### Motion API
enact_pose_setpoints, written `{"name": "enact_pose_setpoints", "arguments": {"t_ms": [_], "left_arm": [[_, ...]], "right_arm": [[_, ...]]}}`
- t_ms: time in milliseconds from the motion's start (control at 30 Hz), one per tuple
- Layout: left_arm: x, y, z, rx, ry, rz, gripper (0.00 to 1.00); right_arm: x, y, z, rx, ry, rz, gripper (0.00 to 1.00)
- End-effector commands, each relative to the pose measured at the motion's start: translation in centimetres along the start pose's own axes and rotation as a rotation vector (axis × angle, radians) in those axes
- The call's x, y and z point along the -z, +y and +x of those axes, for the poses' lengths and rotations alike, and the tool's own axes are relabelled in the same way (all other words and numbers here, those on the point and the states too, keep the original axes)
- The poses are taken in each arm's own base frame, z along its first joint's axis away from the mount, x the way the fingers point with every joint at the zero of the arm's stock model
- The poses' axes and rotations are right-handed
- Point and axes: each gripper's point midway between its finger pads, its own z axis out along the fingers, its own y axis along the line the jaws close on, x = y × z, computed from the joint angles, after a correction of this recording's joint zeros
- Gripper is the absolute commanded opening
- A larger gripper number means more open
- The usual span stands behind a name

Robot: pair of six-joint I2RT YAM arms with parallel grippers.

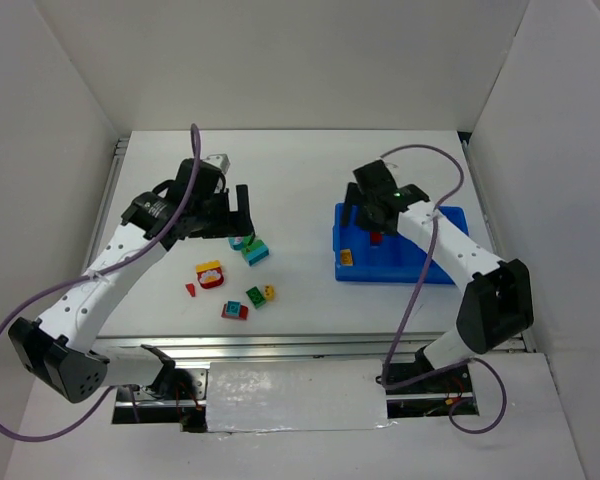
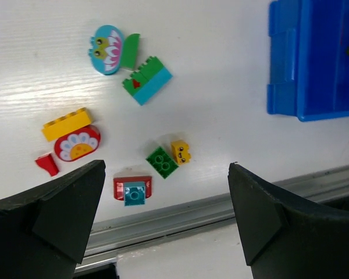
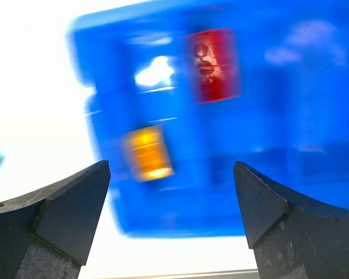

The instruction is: Sort the legos into containers by color

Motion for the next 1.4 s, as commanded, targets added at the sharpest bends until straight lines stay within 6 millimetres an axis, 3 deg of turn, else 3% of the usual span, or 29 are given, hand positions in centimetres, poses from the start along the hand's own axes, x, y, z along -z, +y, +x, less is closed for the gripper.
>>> {"name": "enact_pose_setpoints", "arguments": {"t_ms": [0, 100, 167, 267, 333, 367, 433, 533, 833, 967, 1300, 1367], "left_arm": [[1.8, 2.8, -1.7, 0.07, -0.072, -0.141, 1.0], [3.0, 5.9, -1.8, 0.168, -0.099, -0.296, 0.99], [3.9, 8.2, -2.0, 0.248, -0.136, -0.403, 1.0], [5.2, 11.1, -1.6, 0.342, -0.152, -0.502, 0.99], [6.1, 12.4, -1.5, 0.384, -0.174, -0.53, 0.99], [6.1, 12.7, -1.3, 0.39, -0.176, -0.534, 0.99], [6.6, 13.0, -1.3, 0.395, -0.19, -0.528, 0.99], [6.3, 13.0, -1.0, 0.387, -0.178, -0.508, 1.0], [5.5, 12.8, 0.2, 0.346, -0.139, -0.471, 1.0], [5.3, 12.7, 0.1, 0.328, -0.131, -0.46, 1.0], [4.4, 12.5, 0.2, 0.298, -0.102, -0.437, 0.99], [4.3, 12.4, 0.2, 0.297, -0.101, -0.43, 1.0]], "right_arm": [[4.6, 5.1, -1.9, 0.099, -0.099, -0.045, 0.94], [6.4, 10.0, -0.7, 0.15, -0.084, -0.211, 0.9], [7.8, 13.8, 1.9, 0.231, -0.057, -0.337, 0.86], [8.3, 17.7, 6.7, 0.366, 0.015, -0.417, 0.82], [8.4, 19.2, 8.5, 0.391, 0.05, -0.429, 0.77], [7.7, 19.9, 10.6, 0.423, 0.091, -0.408, 0.75], [7.0, 20.8, 12.1, 0.419, 0.109, -0.378, 0.71], [6.1, 21.7, 14.4, 0.421, 0.144, -0.342, 0.67], [3.9, 23.0, 18.8, 0.47, 0.268, -0.351, 0.63], [2.6, 22.9, 19.4, 0.47, 0.28, -0.33, 0.56], [0.7, 22.3, 21.3, 0.478, 0.332, -0.308, 0.54], [0.5, 22.2, 21.5, 0.475, 0.333, -0.302, 0.48]]}}
